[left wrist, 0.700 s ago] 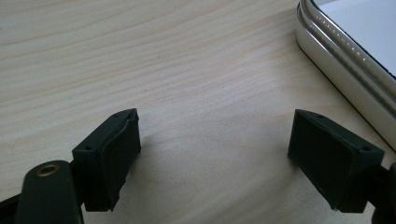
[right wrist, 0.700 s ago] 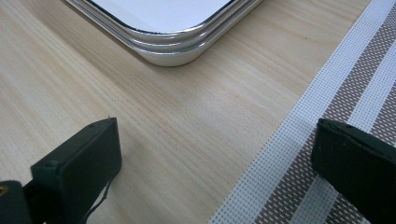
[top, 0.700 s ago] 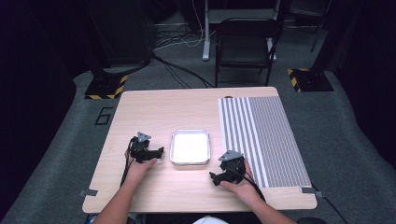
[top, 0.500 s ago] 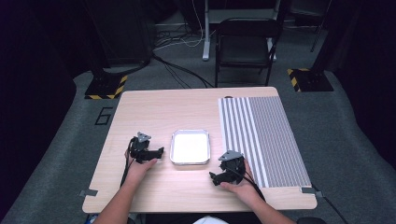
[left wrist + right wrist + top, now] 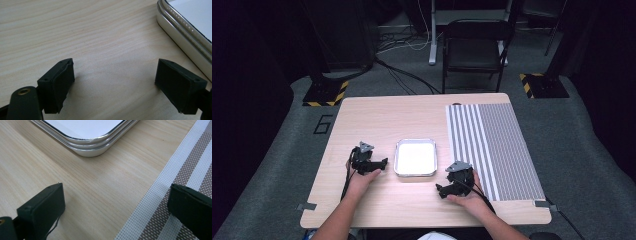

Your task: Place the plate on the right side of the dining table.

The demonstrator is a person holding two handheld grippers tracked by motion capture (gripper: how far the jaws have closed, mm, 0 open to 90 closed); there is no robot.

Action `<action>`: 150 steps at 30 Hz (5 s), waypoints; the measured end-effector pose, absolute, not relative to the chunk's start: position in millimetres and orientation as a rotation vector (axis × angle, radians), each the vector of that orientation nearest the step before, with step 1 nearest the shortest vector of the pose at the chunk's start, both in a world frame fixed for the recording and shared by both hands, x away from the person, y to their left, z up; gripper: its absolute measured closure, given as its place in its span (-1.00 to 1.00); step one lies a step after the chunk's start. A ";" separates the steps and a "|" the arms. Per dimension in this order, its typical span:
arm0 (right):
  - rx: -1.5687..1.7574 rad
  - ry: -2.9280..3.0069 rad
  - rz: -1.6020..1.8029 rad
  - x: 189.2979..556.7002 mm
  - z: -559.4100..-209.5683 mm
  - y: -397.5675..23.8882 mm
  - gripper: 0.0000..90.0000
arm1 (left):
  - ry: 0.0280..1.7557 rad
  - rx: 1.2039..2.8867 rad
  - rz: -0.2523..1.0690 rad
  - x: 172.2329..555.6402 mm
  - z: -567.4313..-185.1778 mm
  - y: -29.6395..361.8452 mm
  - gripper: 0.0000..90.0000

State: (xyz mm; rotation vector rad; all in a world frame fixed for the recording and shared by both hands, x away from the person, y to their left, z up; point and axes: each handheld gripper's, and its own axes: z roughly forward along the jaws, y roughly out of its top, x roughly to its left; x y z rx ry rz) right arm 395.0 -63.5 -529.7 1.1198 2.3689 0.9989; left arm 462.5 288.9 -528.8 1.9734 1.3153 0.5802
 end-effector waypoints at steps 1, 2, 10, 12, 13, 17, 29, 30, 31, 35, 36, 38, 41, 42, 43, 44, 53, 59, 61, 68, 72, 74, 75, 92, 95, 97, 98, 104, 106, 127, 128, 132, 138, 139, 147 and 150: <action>1.120 2.369 0.999 395.0 -529.7 -63.5 -0.99 | 1.316 1.973 0.580 462.5 -528.8 288.8 -0.65; 1.120 2.369 0.999 395.0 -529.7 -63.5 -0.99 | 1.316 1.972 0.580 462.5 -528.8 288.8 -0.65; 1.126 2.363 1.000 394.8 -529.5 -63.7 -0.96 | 1.330 1.971 0.580 460.9 -527.8 286.9 -0.62; 1.141 2.362 0.998 394.4 -528.9 -63.9 -0.93 | 1.334 1.972 0.574 460.2 -526.7 286.5 -0.57; 1.140 2.362 0.996 394.6 -528.4 -64.4 -0.89 | 1.333 1.972 0.575 459.8 -526.2 286.4 -0.53; 1.193 2.316 0.988 394.6 -524.7 -68.5 -0.57 | 1.355 1.969 0.543 458.0 -522.4 287.2 -0.36; 1.229 2.287 0.994 397.8 -520.2 -73.3 -0.26 | 1.405 1.905 0.428 454.3 -515.4 291.8 0.03; 1.209 2.292 0.991 398.7 -519.4 -74.7 -0.25 | 1.400 1.906 0.422 453.7 -514.6 292.3 0.03; 1.225 2.284 0.998 398.6 -518.4 -74.4 -0.23 | 1.396 1.901 0.424 453.0 -514.1 292.4 0.04; 1.208 2.299 1.026 400.8 -514.8 -76.6 -0.05 | 1.387 1.896 0.432 449.3 -511.5 291.7 0.06; 1.208 2.313 1.038 402.2 -512.9 -77.2 0.03 | 1.379 1.899 0.434 447.4 -510.2 291.2 0.07; 1.205 2.315 1.053 403.4 -510.6 -78.5 0.11 | 1.374 1.905 0.432 444.7 -508.2 290.3 0.07; 1.217 2.311 1.076 404.7 -507.8 -79.6 0.15 | 1.366 1.899 0.429 442.5 -506.9 289.1 0.08; 1.222 2.303 1.089 405.0 -507.1 -79.8 0.16 | 1.359 1.886 0.417 440.1 -506.5 288.3 0.09; 1.222 2.303 1.089 405.0 -507.1 -79.8 0.16 | 1.359 1.886 0.417 440.1 -506.5 288.3 0.11; 1.223 2.302 1.108 406.2 -505.8 -80.8 0.18 | 1.360 1.880 0.398 438.4 -505.9 287.9 0.11; 1.269 2.348 1.177 409.7 -505.4 -80.8 0.16 | 1.352 1.862 0.380 432.3 -504.1 286.1 0.12; 1.294 2.338 1.186 413.6 -498.9 -82.3 0.19 | 1.343 1.849 0.372 429.1 -502.4 283.5 0.14; 1.320 2.322 1.187 415.0 -496.9 -84.3 0.19 | 1.337 1.848 0.361 427.9 -501.6 282.4 0.14; 1.372 2.303 1.187 420.2 -497.5 -83.8 0.20 | 1.322 1.826 0.325 425.4 -501.5 282.0 0.18; 1.394 2.307 1.188 422.7 -499.0 -82.7 0.21 | 1.322 1.827 0.321 424.8 -502.1 281.8 0.20; 1.395 2.329 1.165 424.6 -499.5 -81.1 0.23 | 1.321 1.815 0.318 424.3 -501.9 281.9 0.21; 1.392 2.331 1.161 424.8 -499.4 -81.0 0.24 | 1.322 1.809 0.311 424.1 -502.0 282.0 0.21; 1.467 2.343 1.274 430.7 -494.2 -74.4 0.18 | 1.322 1.783 0.286 423.2 -500.7 280.0 0.19; 1.465 2.344 1.284 430.8 -494.0 -72.6 0.18 | 1.321 1.773 0.278 423.3 -500.5 279.6 0.18; 1.466 2.339 1.287 430.6 -493.2 -70.3 0.17 | 1.322 1.767 0.271 423.4 -500.4 278.6 0.18; 1.465 2.333 1.285 430.6 -492.5 -69.5 0.16 | 1.322 1.766 0.269 423.6 -500.2 278.4 0.18; 1.479 2.306 1.322 432.6 -489.7 -67.1 0.16 | 1.334 1.744 0.235 425.3 -500.3 275.7 0.21; 1.492 2.301 1.326 433.3 -489.0 -66.3 0.19 | 1.342 1.737 0.221 425.9 -501.3 274.5 0.23; 1.510 2.289 1.385 437.4 -491.5 -55.2 0.36 | 1.357 1.723 0.182 430.0 -502.4 275.3 0.30; 1.518 2.285 1.387 437.5 -491.5 -55.2 0.37 | 1.360 1.724 0.184 430.5 -502.3 275.8 0.32; 1.567 2.263 1.415 439.2 -491.7 -56.8 0.46 | 1.353 1.721 0.169 431.3 -502.2 276.4 0.37; 1.647 2.261 1.459 443.2 -495.3 -59.4 0.56 | 1.326 1.712 0.117 432.8 -501.6 275.0 0.47; 1.648 2.264 1.455 443.2 -495.4 -59.4 0.58 | 1.326 1.711 0.112 433.0 -501.3 275.1 0.48; 1.754 2.245 1.490 446.2 -498.8 -62.3 0.60 | 1.330 1.697 0.050 434.9 -502.3 274.3 0.58; 1.782 2.239 1.502 447.5 -500.3 -64.6 0.61 | 1.330 1.697 0.043 436.1 -503.7 273.4 0.60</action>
